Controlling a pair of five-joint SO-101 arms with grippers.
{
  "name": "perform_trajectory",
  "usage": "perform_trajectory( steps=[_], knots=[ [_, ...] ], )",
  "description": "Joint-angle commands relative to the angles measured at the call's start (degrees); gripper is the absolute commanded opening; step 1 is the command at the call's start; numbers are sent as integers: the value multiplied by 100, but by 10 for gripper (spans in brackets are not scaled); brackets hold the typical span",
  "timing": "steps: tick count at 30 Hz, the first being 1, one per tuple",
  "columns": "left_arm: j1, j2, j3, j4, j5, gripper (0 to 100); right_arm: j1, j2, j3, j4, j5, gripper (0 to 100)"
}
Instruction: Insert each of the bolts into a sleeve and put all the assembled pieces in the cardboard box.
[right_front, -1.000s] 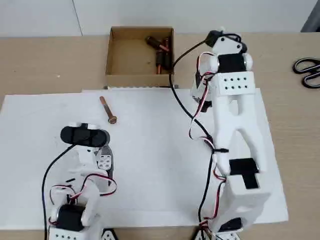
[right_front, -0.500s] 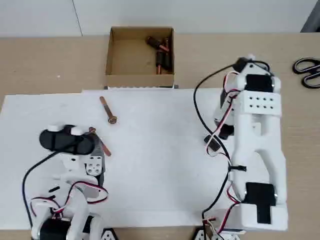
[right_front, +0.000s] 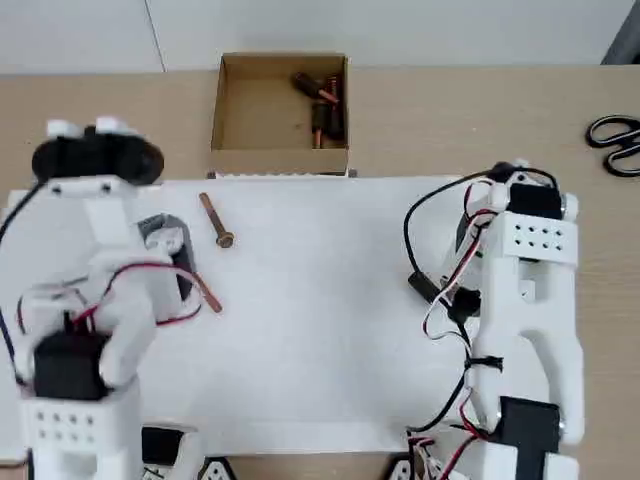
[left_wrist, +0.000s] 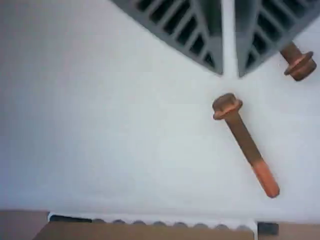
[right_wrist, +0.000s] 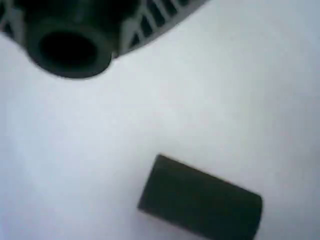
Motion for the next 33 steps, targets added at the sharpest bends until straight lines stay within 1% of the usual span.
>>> perform_trajectory(
  steps=[1,4,8,10,13,20,26,29,33],
  knots=[
    [-44,835,-725,308,484,6,31,-426,273,-31,44,2],
    [-18,1442,-831,527,1011,6,31,-760,545,-48,35,2],
    [-185,2365,-822,791,1960,6,31,-1253,782,-57,26,2],
    [-255,2813,-822,844,2259,6,31,-1481,905,-57,26,2],
    [-255,3349,-848,853,2514,6,40,-1807,1125,-57,26,2],
    [-290,3965,-857,712,2523,7,40,-2378,1459,-57,18,2],
    [-686,4334,-848,422,2532,8,40,-2501,1495,-57,18,2],
    [-668,4492,-848,413,2523,8,40,-2501,1495,-57,18,2],
    [-659,4730,-848,185,2523,8,40,-2484,1495,-57,18,2]
  ],
)
